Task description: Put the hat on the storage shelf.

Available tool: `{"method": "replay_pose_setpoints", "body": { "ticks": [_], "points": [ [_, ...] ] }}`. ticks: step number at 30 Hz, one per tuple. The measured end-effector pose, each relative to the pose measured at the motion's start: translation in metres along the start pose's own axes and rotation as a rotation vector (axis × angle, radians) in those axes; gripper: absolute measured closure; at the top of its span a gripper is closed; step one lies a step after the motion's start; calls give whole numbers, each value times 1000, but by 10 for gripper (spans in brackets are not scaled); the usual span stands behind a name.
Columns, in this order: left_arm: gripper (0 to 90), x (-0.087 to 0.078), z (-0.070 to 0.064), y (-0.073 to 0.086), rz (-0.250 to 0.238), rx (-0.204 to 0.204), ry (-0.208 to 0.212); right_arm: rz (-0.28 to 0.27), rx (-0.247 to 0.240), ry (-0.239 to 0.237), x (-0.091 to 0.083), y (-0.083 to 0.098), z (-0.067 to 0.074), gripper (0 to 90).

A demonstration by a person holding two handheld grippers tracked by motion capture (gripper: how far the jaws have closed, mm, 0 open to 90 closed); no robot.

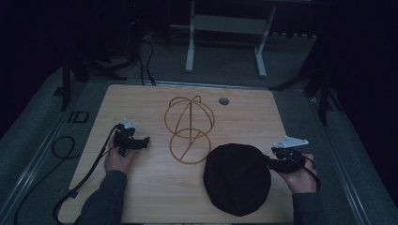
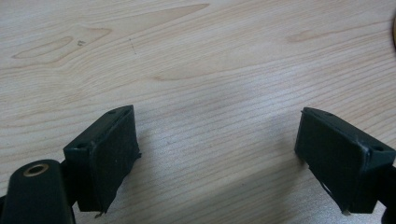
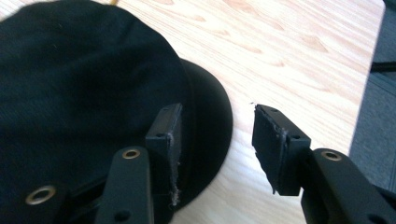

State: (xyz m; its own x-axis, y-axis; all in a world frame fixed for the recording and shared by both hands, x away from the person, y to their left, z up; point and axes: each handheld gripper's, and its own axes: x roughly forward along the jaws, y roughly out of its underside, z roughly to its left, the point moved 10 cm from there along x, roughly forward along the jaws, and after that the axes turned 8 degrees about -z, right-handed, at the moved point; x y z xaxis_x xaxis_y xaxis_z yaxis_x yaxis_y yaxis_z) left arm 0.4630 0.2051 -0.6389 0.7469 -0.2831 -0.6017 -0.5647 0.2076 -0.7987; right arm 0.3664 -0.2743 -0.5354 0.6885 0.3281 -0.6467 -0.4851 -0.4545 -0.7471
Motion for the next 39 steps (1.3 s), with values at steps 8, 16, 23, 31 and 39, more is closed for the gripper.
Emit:
{"method": "replay_pose_setpoints", "body": {
  "ticks": [8, 16, 23, 31, 39],
  "points": [
    [129, 0, 0, 0, -1, -1, -1, 39, -57, -36, 16, -13, 12, 450],
    [132, 1, 1, -1, -2, -1, -1, 94, -117, -52, 29, -21, 18, 398],
    [133, 1, 1, -1, -3, -1, -2, 147, -146, -64, 45, -22, 22, 385],
    [134, 2, 1, -1, -6, -4, -3, 215, -185, -99, 61, -15, 24, 475],
    [134, 2, 1, -2, -6, -4, -3, 289, -200, -112, 77, -7, 28, 601]
  ]
}}
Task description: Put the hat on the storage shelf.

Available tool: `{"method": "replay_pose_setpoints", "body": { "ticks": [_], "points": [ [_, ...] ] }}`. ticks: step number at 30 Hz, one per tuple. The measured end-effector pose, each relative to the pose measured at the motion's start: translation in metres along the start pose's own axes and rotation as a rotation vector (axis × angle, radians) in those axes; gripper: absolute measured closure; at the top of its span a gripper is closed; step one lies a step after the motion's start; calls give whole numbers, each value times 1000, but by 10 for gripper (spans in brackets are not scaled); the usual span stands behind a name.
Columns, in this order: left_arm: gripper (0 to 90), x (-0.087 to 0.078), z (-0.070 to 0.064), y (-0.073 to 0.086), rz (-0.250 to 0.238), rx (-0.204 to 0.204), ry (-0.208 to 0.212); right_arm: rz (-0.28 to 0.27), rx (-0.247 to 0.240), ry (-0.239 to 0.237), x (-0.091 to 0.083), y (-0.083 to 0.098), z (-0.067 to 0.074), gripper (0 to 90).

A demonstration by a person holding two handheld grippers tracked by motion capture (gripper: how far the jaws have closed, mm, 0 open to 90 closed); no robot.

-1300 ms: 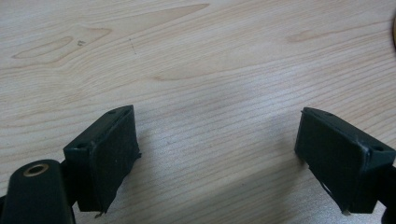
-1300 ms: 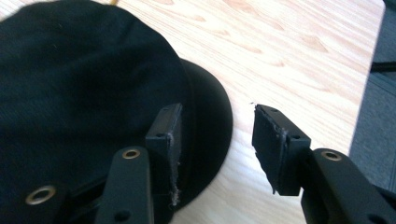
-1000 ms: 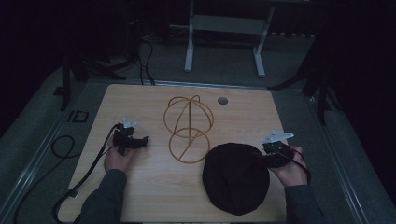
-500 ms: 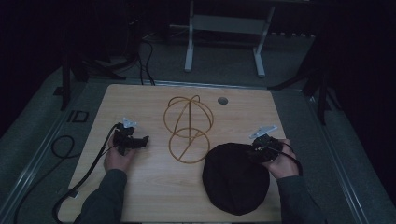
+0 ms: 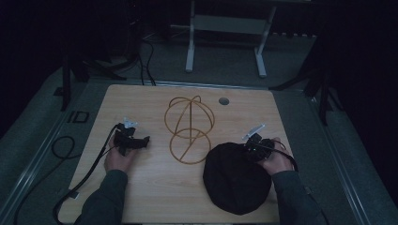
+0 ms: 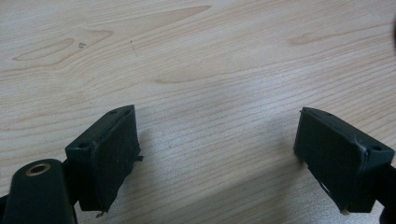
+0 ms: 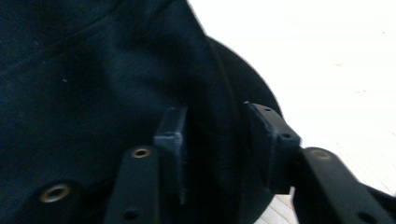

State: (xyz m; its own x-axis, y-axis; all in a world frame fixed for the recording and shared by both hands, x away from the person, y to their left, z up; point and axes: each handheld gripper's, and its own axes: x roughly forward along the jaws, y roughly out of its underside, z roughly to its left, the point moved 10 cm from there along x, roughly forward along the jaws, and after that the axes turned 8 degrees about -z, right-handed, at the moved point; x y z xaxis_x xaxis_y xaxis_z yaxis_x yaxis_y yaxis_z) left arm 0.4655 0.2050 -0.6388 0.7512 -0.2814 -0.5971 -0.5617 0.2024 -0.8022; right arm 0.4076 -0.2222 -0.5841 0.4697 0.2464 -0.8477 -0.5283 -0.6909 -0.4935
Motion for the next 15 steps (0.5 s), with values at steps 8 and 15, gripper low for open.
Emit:
{"method": "replay_pose_setpoints", "body": {
  "ticks": [8, 15],
  "points": [
    [134, 0, 0, 0, 0, 0, 0, 42, -57, 47, 6, 1, 1, 735],
    [137, 0, 0, 0, 0, -1, -2, 56, -58, 10, 1, 0, -1, 793]
  ]
}}
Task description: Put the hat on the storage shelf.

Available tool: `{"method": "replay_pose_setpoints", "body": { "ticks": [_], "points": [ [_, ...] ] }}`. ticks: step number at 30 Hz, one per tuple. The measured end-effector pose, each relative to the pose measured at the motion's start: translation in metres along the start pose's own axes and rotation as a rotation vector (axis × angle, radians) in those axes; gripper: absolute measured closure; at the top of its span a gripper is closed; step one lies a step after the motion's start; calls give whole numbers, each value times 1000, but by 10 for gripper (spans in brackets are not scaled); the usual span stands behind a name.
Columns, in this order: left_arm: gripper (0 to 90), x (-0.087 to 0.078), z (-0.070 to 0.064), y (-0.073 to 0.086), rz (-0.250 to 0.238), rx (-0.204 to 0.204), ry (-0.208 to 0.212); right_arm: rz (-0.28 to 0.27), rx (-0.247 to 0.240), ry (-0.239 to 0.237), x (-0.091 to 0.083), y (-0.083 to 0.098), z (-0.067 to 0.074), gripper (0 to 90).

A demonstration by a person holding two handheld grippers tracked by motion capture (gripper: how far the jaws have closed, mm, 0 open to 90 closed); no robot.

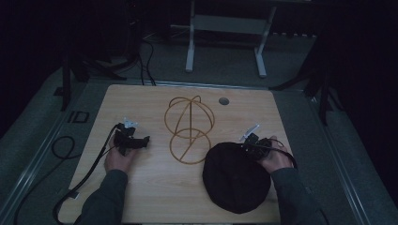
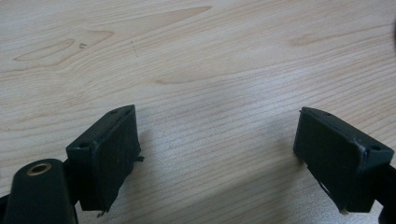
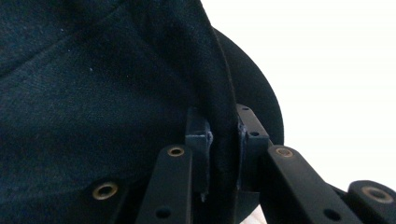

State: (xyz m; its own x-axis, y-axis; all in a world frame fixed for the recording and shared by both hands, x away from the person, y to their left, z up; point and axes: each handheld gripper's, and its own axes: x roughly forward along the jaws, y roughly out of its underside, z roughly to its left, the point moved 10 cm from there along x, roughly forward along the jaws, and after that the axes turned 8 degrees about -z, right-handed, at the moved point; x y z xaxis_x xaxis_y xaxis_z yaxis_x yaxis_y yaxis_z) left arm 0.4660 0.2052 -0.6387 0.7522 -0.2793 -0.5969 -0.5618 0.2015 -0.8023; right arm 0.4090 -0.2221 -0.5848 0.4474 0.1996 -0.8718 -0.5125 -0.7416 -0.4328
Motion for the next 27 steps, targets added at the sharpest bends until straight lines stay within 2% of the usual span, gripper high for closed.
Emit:
{"method": "replay_pose_setpoints", "body": {
  "ticks": [4, 9, 27],
  "points": [
    [138, 0, 0, 0, 0, 0, -1, -10, 48, -62, -3, 3, -3, 797],
    [138, 0, 0, 0, 1, 0, -1, -20, 90, -94, -9, 5, -7, 797],
    [137, 0, 0, 0, 1, -1, -1, -38, 163, -108, -41, -3, -29, 798]
  ]
}}
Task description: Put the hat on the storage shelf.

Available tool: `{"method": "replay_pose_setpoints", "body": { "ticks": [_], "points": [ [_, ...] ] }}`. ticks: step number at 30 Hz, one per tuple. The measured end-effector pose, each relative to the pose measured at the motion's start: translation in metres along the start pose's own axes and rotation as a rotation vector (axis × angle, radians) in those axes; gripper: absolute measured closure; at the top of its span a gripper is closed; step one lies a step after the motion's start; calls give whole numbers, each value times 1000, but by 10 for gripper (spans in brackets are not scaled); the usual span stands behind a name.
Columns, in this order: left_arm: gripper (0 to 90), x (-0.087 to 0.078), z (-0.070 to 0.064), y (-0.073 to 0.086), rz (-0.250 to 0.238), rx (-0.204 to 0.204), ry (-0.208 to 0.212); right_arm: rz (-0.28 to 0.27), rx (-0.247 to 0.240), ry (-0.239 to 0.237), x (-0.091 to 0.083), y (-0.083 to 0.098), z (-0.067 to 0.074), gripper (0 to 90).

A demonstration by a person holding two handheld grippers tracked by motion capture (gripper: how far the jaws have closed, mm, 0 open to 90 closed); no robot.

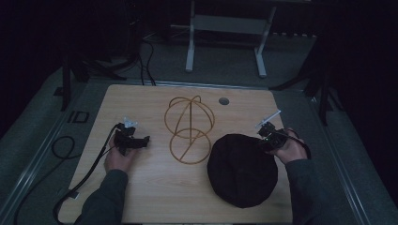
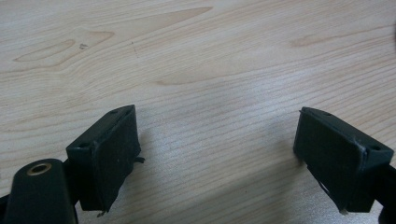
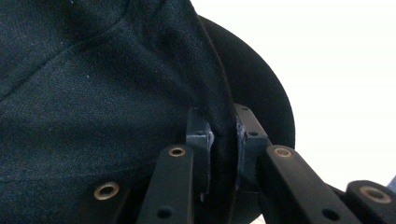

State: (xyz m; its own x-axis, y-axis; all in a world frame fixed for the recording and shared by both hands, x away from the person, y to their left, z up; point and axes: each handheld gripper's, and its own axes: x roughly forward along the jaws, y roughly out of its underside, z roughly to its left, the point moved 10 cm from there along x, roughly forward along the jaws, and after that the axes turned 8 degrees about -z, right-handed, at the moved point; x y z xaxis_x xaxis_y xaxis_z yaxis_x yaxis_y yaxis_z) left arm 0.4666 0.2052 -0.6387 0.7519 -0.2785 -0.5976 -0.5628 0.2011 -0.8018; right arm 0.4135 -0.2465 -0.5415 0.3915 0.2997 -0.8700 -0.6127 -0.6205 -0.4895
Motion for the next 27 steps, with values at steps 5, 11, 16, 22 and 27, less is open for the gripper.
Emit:
{"method": "replay_pose_setpoints", "body": {
  "ticks": [5, 11, 16, 22, 27],
  "points": [
    [138, 0, 0, 0, 0, 0, 0, 4, 16, -3, -9, -2, -4, 797],
    [138, 0, 0, 0, 0, 0, 0, 13, 29, -15, -18, -3, -6, 797],
    [138, 0, 0, 0, 0, 0, 0, 11, 33, -18, -23, -5, -8, 796],
    [138, 0, 0, 0, 0, 0, 0, 2, 55, -17, -31, -10, -13, 796],
    [138, 0, 0, 0, 0, 0, 0, -6, 67, -22, -37, -16, -15, 796]
  ]
}}
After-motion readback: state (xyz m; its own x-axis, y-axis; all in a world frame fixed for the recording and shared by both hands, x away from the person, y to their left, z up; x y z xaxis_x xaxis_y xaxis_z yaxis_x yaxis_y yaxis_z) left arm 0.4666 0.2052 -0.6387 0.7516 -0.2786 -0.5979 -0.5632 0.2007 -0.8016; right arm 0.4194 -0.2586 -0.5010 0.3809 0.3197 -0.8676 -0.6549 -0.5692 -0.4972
